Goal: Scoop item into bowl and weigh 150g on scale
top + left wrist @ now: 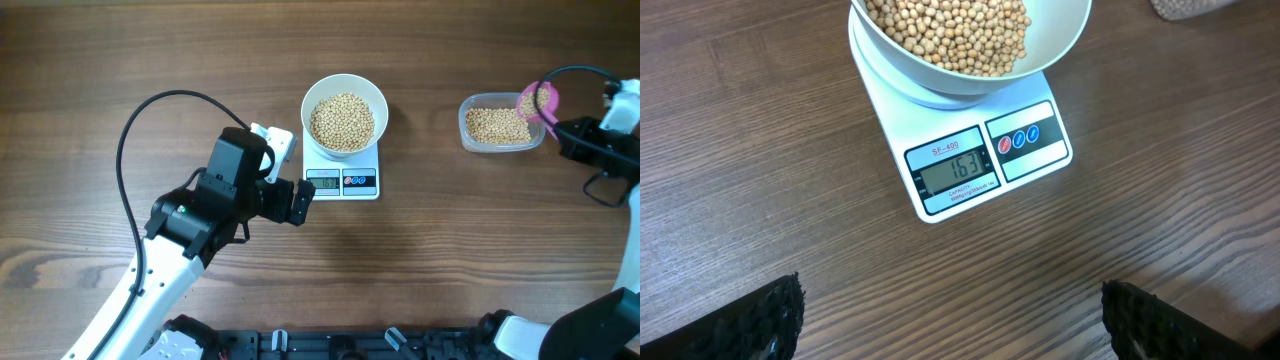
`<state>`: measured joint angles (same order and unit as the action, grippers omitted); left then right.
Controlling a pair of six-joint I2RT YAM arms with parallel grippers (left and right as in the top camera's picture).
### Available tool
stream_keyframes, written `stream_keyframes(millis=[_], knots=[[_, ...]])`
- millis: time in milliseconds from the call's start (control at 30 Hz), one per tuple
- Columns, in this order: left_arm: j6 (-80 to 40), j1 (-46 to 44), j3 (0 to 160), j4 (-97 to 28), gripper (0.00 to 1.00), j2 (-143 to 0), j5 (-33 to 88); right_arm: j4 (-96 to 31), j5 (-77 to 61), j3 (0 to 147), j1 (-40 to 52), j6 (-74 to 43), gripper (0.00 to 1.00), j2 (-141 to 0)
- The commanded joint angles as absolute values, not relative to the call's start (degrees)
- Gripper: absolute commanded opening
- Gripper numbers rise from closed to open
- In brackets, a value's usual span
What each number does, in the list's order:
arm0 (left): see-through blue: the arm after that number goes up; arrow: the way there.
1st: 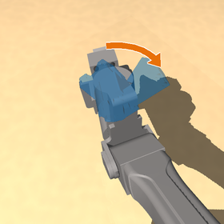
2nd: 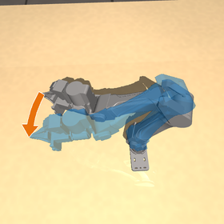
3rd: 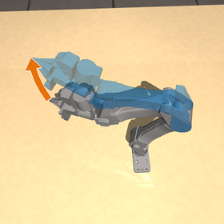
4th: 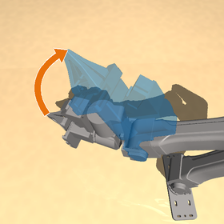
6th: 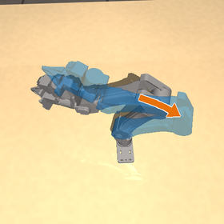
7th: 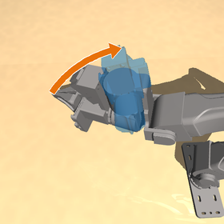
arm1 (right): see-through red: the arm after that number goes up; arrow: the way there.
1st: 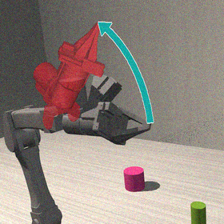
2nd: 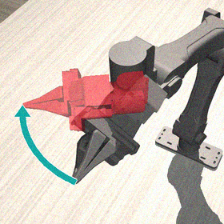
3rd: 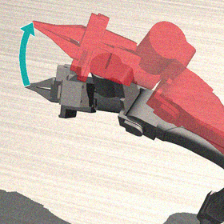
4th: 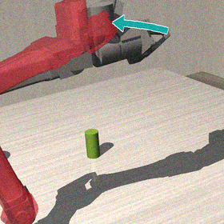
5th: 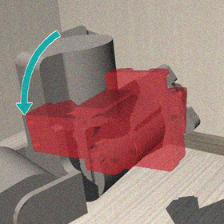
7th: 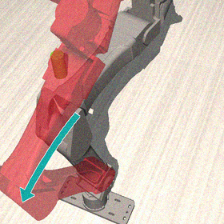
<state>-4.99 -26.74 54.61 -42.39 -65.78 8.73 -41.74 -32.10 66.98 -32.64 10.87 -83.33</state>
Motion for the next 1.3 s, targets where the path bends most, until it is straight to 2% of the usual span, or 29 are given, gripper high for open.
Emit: stream_keyframes(millis=[0,400,800,1000,1100,1267], knots=[[-3.9,-26.9,54.8,-42.2,1.0,-65.8,9.4,-40.4,-23.0,67.6,-28.1,17.3,0.04,-82.5],[-3.9,-26.9,54.8,-42.2,1.0,-65.8,9.4,-39.2,0.8,67.6,-15.7,22.6,0.04,-82.5],[-3.9,-26.9,54.8,-42.2,1.0,-65.8,9.4,-38.6,14.9,67.6,-6.8,28.3,0.04,-82.5],[-3.9,-26.9,54.8,-42.2,1.0,-65.8,9.4,-38.2,15.7,67.6,-3.6,30.4,0.04,-82.5],[-3.9,-26.9,54.8,-42.2,1.0,-65.8,9.4,-38.2,14.3,67.6,-3.6,26.8,0.04,-82.5],[-3.9,-26.9,54.8,-42.2,1.0,-65.8,9.4,-37.4,3.4,67.7,-3.6,19.5,0.04,-82.1]])
